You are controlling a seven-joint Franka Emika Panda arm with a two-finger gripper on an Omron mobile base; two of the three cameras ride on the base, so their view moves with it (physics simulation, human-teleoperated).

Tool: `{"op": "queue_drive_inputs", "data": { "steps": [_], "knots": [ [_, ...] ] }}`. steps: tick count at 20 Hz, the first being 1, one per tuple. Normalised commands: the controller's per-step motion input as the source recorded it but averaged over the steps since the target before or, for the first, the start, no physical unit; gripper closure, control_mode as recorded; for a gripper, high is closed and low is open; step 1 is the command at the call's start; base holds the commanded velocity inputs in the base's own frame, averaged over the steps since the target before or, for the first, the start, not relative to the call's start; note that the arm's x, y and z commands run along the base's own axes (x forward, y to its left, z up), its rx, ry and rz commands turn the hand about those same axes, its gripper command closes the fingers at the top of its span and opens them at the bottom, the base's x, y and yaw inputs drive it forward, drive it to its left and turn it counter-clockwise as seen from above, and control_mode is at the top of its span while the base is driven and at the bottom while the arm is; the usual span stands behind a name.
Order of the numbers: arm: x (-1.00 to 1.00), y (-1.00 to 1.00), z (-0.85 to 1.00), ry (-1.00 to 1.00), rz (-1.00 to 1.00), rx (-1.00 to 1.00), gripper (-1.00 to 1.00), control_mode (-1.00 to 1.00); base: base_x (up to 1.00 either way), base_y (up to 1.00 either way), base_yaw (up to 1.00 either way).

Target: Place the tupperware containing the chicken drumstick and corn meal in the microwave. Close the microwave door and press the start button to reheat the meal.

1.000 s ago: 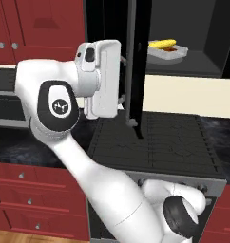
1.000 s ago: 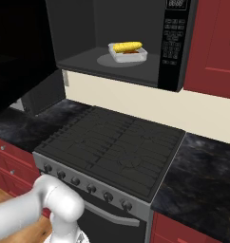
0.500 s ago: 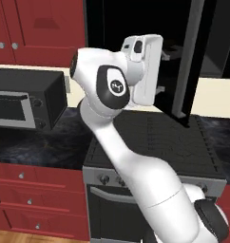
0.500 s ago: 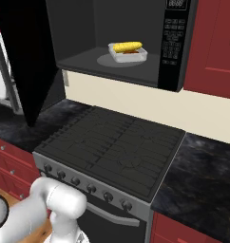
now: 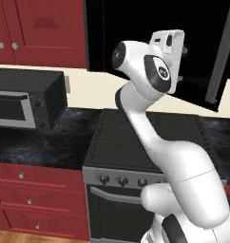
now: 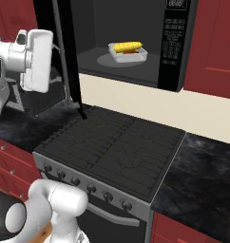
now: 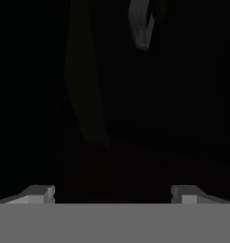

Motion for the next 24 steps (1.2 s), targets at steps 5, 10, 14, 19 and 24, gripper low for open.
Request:
{"op": "queue_drive_inputs", "data": {
  "steps": [5,10,14,19,24],
  "knots": [
    [0.74,-0.57,0.00,-0.13,0.25,0.08,-1.00,-1.00,0.00,0.00,0.00],
    [0.71,-0.64,0.00,-0.20,0.34,0.12,-1.00,-1.00,0.00,0.00,0.00],
    [0.69,-0.57,0.00,-0.16,0.32,0.12,-1.00,-1.00,0.00,0.00,0.00],
    [0.75,-0.35,0.01,-0.02,0.18,0.10,-1.00,-1.00,0.00,0.00,0.00],
    [0.78,-0.19,0.15,0.09,0.05,0.09,-1.00,-1.00,0.00,0.00,0.00]
  ]
}}
